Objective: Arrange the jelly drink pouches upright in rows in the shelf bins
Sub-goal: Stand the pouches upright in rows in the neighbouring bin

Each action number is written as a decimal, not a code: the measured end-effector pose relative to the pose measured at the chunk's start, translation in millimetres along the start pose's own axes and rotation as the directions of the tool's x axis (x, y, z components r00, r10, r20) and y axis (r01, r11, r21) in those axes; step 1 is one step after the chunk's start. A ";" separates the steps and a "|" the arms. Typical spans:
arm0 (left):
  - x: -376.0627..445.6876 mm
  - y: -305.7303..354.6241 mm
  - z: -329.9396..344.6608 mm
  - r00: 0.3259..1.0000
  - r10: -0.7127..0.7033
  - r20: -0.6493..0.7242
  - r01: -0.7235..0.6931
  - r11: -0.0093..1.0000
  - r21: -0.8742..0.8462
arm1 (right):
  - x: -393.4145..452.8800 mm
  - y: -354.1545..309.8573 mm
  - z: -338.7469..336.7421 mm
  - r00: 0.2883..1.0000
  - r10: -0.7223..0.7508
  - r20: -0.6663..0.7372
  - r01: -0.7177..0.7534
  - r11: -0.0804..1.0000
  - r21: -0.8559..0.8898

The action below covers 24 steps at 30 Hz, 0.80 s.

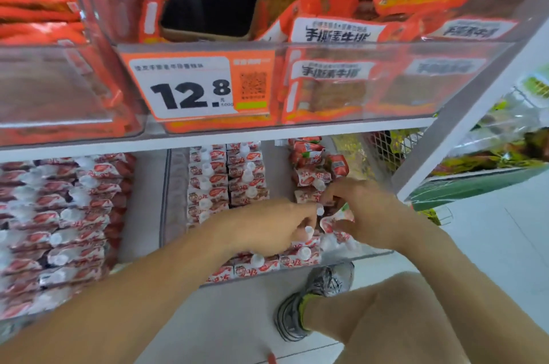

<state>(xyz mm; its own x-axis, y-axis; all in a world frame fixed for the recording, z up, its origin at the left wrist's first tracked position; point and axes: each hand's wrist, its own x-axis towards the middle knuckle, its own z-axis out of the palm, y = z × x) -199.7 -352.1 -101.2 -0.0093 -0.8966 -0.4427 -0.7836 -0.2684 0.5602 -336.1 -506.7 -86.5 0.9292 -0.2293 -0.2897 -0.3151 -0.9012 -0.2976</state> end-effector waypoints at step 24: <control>-42.1 17.0 63.1 0.814 0.159 -0.559 0.001 0.962 0.275 | -2.2 -12.6 28.9 0.974 0.000 -0.227 0.108 0.879 0.464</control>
<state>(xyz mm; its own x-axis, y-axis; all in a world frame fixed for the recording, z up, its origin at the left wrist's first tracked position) -251.8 -296.7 -117.2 0.2152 -0.9692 0.1199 -0.9241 -0.1624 0.3459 -339.7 -484.1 -108.4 0.9489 -0.3064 -0.0760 -0.2661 -0.6467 -0.7148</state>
